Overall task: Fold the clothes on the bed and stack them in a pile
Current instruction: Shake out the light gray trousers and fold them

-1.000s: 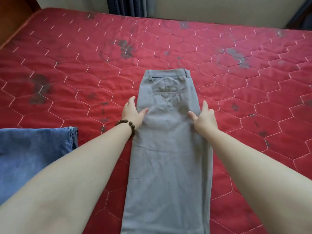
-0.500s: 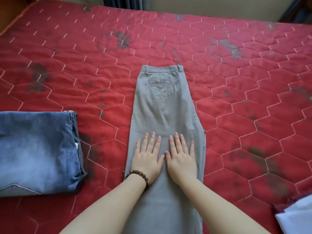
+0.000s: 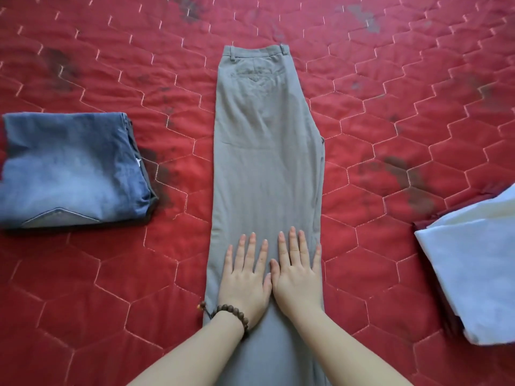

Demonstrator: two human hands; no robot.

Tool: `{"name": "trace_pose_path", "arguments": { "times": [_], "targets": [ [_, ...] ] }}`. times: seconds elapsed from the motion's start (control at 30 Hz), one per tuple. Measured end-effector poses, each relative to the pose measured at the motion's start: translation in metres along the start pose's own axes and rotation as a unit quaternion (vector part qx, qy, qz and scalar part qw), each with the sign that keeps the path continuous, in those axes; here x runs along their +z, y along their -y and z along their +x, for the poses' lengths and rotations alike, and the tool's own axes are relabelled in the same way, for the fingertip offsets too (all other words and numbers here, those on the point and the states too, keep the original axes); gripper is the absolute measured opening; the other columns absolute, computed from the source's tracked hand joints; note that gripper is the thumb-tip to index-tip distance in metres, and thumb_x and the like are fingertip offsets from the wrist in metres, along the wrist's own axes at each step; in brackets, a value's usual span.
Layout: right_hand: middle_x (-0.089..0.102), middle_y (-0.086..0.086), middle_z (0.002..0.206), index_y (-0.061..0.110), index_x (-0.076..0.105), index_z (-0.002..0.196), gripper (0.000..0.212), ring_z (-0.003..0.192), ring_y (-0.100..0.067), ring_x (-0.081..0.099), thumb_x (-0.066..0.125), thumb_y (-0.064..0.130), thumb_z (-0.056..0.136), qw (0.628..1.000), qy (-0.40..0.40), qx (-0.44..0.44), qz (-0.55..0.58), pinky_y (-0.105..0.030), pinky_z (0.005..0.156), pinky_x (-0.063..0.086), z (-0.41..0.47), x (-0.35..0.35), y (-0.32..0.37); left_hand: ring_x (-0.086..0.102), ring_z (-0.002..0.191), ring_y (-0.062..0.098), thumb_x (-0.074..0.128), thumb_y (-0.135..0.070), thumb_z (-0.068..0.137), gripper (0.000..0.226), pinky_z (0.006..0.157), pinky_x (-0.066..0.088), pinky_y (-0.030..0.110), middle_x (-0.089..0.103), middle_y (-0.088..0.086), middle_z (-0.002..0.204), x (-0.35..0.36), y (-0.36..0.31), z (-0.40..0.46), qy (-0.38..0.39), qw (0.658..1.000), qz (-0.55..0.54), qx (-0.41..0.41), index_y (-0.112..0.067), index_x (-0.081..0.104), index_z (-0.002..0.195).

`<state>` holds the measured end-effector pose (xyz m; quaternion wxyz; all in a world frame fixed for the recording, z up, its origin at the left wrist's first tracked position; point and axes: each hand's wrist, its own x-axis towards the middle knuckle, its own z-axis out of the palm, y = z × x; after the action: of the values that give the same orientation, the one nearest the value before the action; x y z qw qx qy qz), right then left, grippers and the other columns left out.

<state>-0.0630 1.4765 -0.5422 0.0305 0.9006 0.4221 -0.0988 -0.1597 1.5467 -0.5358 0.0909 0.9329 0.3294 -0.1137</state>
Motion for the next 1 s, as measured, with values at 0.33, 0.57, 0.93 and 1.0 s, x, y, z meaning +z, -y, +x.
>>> {"name": "trace_pose_path", "arguments": {
  "times": [0.33, 0.57, 0.93, 1.0],
  "targets": [
    [0.028, -0.011, 0.154, 0.012, 0.039, 0.145, 0.058, 0.143, -0.027, 0.025, 0.025, 0.036, 0.094, 1.000, 0.004, -0.018, 0.009, -0.050, 0.113, 0.011, -0.119, 0.023, 0.001, 0.028, 0.142, 0.032, 0.027, -0.039, 0.092, 0.061, 0.109, 0.020, 0.051, 0.031, 0.015, 0.152, 0.032, -0.017, -0.114, 0.003, 1.000, -0.009, 0.006, -0.012, 0.038, 0.145],
    [0.026, -0.015, 0.155, 0.009, 0.034, 0.146, 0.057, 0.143, -0.029, 0.024, 0.028, 0.036, 0.096, 0.999, 0.016, -0.028, 0.032, -0.048, 0.114, 0.015, -0.204, 0.037, -0.003, 0.026, 0.143, 0.032, 0.028, -0.039, 0.092, 0.062, 0.110, 0.019, 0.053, 0.027, 0.016, 0.154, 0.059, -0.039, -0.198, 0.004, 1.000, -0.024, 0.004, -0.009, 0.037, 0.145],
    [0.051, -0.009, 0.126, 0.010, 0.045, 0.132, 0.050, 0.108, -0.030, 0.055, 0.061, 0.032, 0.091, 0.927, 0.080, 0.208, 0.302, -0.037, 0.086, 0.045, -0.254, 0.009, -0.006, 0.047, 0.122, 0.033, 0.056, -0.019, 0.093, 0.050, 0.100, 0.040, 0.042, 0.051, 0.018, 0.131, 0.030, -0.006, -0.239, -0.049, 0.888, -0.332, -0.313, -0.001, 0.042, 0.137],
    [0.060, -0.009, 0.110, 0.011, 0.051, 0.113, 0.031, 0.099, -0.031, 0.058, 0.056, 0.036, 0.094, 0.909, 0.098, 0.245, 0.322, -0.037, 0.079, 0.044, -0.256, 0.009, -0.005, 0.055, 0.110, 0.030, 0.055, -0.021, 0.094, 0.036, 0.090, 0.046, 0.038, 0.058, 0.013, 0.120, 0.028, -0.006, -0.241, -0.023, 0.880, -0.363, -0.307, -0.004, 0.050, 0.125]
  ]
}}
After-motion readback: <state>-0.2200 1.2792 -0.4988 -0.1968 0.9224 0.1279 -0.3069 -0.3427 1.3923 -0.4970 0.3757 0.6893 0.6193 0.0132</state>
